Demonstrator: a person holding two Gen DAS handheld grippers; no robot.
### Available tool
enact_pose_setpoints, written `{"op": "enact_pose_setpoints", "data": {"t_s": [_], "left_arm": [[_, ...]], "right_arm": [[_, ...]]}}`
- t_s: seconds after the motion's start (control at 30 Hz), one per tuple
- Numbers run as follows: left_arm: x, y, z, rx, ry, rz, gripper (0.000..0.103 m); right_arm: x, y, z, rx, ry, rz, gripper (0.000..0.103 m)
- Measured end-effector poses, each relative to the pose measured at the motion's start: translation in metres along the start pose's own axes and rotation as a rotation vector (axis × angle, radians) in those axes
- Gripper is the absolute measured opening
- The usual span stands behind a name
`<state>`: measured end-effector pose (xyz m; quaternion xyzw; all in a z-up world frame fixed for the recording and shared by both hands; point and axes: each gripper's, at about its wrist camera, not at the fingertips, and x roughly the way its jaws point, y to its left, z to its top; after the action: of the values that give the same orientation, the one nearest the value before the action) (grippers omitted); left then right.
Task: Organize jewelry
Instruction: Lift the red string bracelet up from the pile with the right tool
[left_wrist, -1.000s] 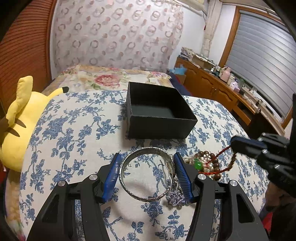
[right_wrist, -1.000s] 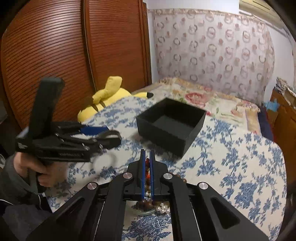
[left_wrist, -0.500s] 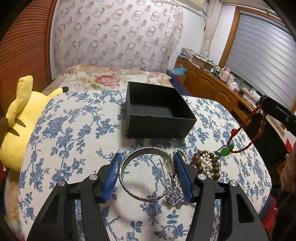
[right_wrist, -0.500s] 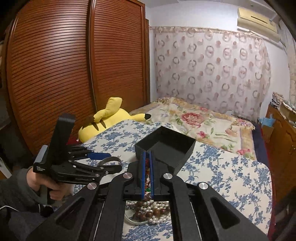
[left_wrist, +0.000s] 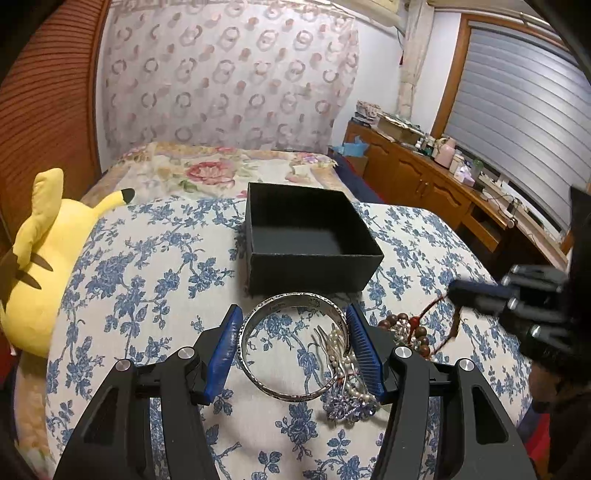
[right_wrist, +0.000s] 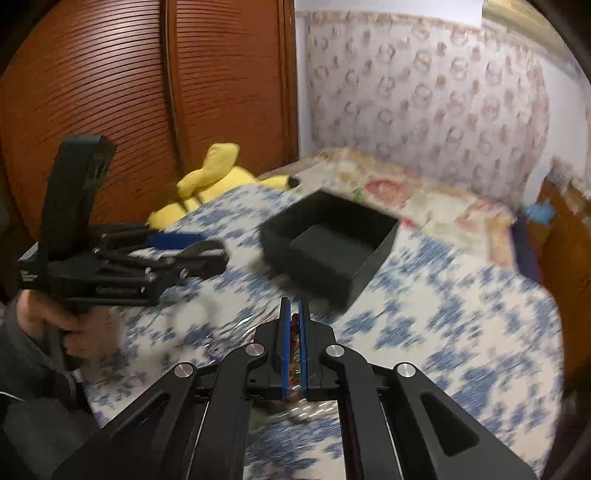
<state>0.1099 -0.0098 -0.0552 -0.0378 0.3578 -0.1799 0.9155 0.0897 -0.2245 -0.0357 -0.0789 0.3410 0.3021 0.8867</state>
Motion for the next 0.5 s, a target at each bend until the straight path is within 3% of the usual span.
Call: {"op": "enact_pose_setpoints", "data": {"t_s": [0.27, 0.3, 0.5], "left_arm": [[0.002, 0.005, -0.001, -0.013, 0.004, 0.011, 0.055], [0.002, 0.005, 0.000, -0.014, 0.004, 0.011, 0.055], [0.003, 0.006, -0.002, -0.012, 0.007, 0.011, 0.055]], "right_arm": [[-0.039, 0.005, 0.017, 0.028, -0.136, 0.109, 0.005], [-0.040, -0.001, 0.017, 0.040, -0.134, 0.091, 0.005], [0.001, -0.027, -0.010, 0.051, 0.050, -0.095, 0.005]]}}
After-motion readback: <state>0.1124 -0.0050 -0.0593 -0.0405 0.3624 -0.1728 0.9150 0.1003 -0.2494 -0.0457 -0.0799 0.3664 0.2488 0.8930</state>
